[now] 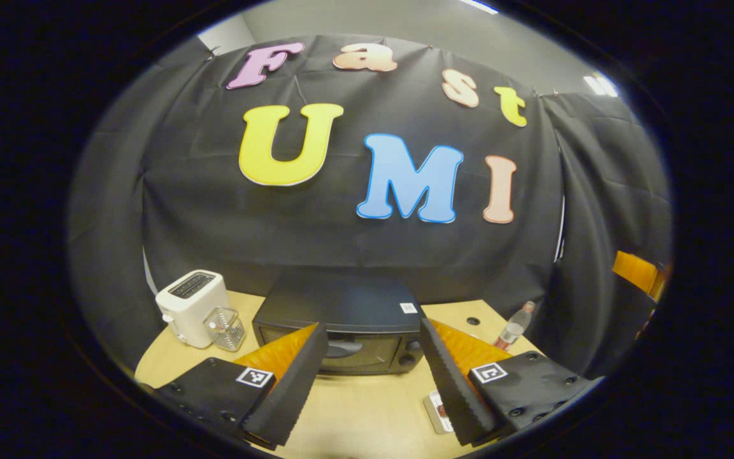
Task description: Open the electric oven with the left hand, put the food in, and close the electric oven.
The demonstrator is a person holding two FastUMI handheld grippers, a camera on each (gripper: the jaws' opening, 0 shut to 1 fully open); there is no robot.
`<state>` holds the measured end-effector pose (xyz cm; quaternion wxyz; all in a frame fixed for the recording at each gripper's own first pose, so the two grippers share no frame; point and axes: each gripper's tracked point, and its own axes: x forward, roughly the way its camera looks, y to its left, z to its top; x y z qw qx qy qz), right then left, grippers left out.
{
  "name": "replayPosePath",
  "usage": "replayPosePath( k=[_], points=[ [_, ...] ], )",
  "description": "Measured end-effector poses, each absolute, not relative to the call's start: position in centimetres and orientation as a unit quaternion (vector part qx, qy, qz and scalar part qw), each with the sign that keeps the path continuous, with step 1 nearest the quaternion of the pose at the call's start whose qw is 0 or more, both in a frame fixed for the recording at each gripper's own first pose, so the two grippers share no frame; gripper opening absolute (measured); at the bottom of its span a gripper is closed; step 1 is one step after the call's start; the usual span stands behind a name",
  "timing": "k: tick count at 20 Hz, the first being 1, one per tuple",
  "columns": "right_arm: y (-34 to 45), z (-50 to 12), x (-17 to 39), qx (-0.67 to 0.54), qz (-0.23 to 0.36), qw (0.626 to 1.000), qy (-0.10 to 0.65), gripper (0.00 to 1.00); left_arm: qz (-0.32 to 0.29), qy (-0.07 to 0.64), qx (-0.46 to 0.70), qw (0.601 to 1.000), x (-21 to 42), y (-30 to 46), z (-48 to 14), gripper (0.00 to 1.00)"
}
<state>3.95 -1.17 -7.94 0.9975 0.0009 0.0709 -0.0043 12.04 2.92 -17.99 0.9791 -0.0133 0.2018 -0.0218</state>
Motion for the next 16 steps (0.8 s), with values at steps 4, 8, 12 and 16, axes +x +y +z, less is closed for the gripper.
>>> replayPosePath(
  k=[4,8,12,16],
  points=[
    [-3.0,-9.1,5.5,0.001,-0.007,0.997,0.082,1.0,-0.008,0.239,-0.006,0.971,16.0,4.6,-22.5,0.97],
    [-4.1,-10.3,6.1,-0.006,-0.016,0.996,0.093,1.0,0.007,0.281,0.007,0.96,19.3,6.6,-27.1,1.0],
    [-4.8,-11.2,6.3,-0.014,-0.023,0.994,0.106,1.0,0.006,0.31,0.015,0.951,21.4,7.5,-30.5,1.0],
    [-4.8,-11.0,6.4,-0.007,-0.032,0.994,0.106,1.0,0.005,0.327,0.036,0.944,22.5,8.1,-33.2,0.98]
  ],
)
